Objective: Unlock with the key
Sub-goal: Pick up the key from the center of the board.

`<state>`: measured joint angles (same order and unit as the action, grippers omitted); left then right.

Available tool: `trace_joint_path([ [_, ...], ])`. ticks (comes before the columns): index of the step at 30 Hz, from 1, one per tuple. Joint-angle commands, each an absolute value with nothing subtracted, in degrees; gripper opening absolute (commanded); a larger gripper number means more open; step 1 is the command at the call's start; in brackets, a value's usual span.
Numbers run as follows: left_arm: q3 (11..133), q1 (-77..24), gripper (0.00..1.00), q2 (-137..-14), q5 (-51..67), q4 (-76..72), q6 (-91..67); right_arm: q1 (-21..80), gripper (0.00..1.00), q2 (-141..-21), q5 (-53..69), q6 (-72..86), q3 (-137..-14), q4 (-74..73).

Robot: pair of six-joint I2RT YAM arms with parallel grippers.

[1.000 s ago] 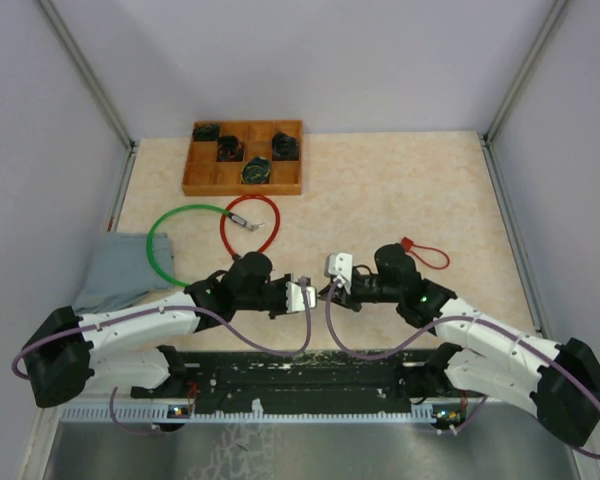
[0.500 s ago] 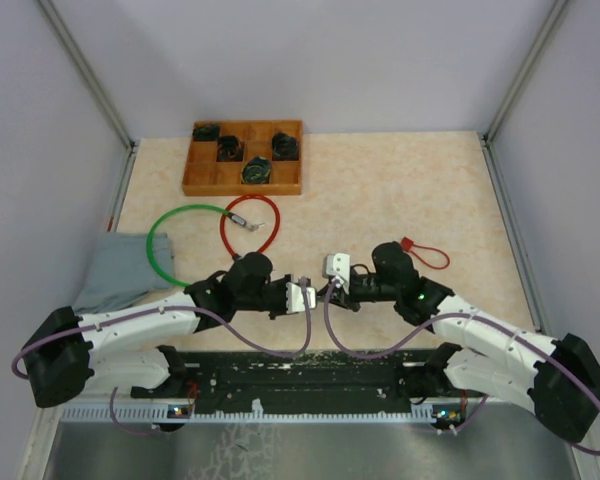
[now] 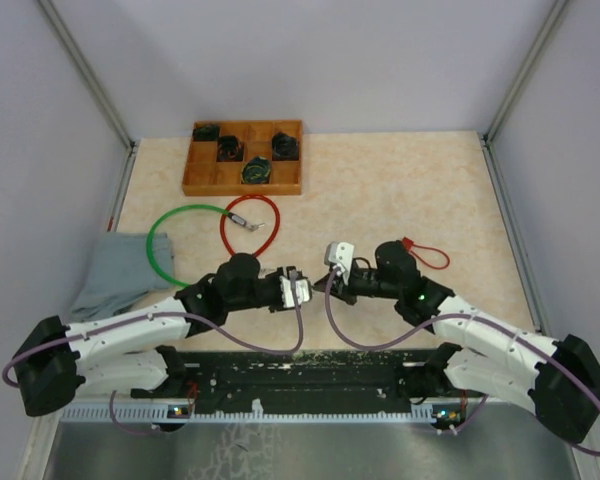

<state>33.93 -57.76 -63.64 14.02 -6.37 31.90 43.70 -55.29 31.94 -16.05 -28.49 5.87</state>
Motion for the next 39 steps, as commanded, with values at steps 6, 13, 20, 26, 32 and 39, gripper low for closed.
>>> trace_joint_path([
  [6, 26.8, -58.18, 0.65, -56.4, -4.2, -25.93, 18.87, 43.85, 0.0, -51.95, 20.08, 1.41, -22.6, 31.92],
  [13, 26.33, -58.01, 0.94, -52.7, -30.65, -24.13, -6.2, 43.85, 0.0, -54.56, 12.66, 15.9, -17.93, 48.68],
  [20, 33.13, -50.05, 0.98, -52.68, -35.02, 1.8, -26.56, 43.91, 0.0, -56.41, 6.97, 20.87, -17.32, 50.67],
  [26, 38.26, -36.2, 0.97, -59.29, -26.18, 16.81, -36.92, 43.85, 0.0, -55.79, 6.29, 18.47, -15.52, 51.21],
  [32, 44.02, -30.09, 0.98, -70.34, -19.6, 20.78, -35.29, 43.86, 0.0, -53.81, 6.57, 14.88, -13.89, 49.8],
  [39, 59.19, -26.06, 0.95, -89.02, -19.06, 32.95, -35.95, 43.86, 0.0, -51.52, 6.21, 12.9, -11.62, 49.72],
])
